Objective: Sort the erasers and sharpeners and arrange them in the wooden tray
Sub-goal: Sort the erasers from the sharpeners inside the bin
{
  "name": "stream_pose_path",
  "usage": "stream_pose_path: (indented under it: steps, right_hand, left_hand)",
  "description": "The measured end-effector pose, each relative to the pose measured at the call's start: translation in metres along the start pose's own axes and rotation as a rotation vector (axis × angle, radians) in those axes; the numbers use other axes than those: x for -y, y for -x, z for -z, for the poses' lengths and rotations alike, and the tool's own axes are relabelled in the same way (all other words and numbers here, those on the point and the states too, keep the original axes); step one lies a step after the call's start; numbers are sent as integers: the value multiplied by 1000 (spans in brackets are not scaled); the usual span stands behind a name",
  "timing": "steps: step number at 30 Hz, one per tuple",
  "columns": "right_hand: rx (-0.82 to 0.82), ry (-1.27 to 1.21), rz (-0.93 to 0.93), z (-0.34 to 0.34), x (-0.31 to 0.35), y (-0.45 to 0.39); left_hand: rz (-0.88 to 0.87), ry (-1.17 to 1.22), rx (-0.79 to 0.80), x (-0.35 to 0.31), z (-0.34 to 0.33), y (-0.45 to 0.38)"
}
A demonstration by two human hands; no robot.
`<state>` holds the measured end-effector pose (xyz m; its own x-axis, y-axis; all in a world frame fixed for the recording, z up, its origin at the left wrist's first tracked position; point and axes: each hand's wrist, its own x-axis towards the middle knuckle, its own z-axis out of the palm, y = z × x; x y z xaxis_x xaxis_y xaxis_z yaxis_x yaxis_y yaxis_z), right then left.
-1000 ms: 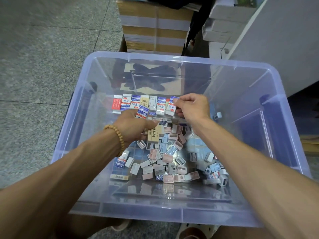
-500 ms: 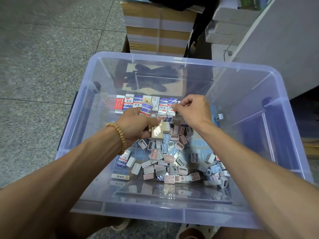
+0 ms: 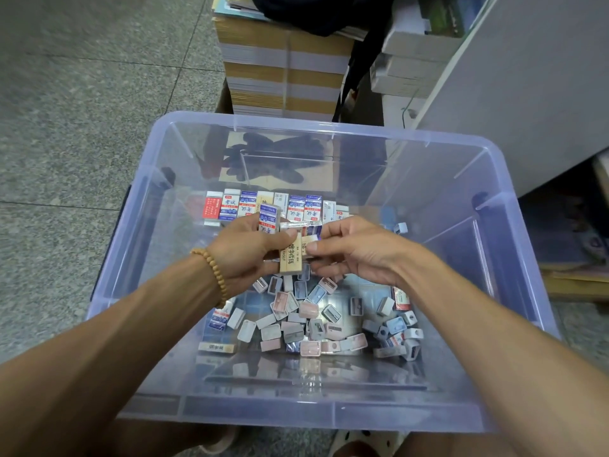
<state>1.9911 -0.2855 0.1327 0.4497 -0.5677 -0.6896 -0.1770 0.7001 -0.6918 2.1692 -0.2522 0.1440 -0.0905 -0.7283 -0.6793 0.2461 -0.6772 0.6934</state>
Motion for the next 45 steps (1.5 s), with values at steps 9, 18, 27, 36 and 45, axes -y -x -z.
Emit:
stream_pose_path:
  steps: [9,18,27,36,45]
  right_hand:
    - [-91,127,38,3,-2,-3]
    - [-322,153,54,38,11,3]
    - [-318,133,31,55,17,-9]
    - [-849,347,177,30,0,-50]
    - [-741,177,121,43,8,-26]
  left_hand:
    - [-10,-79,-89,1,-5,-10]
    - [-22,-144,-156,4,-7,-28]
    - [-52,-201,-156,1,-9,-30]
    - [-66,-192,-168,1,-6,-30]
    - [-64,-213,-181,1,-5,-31]
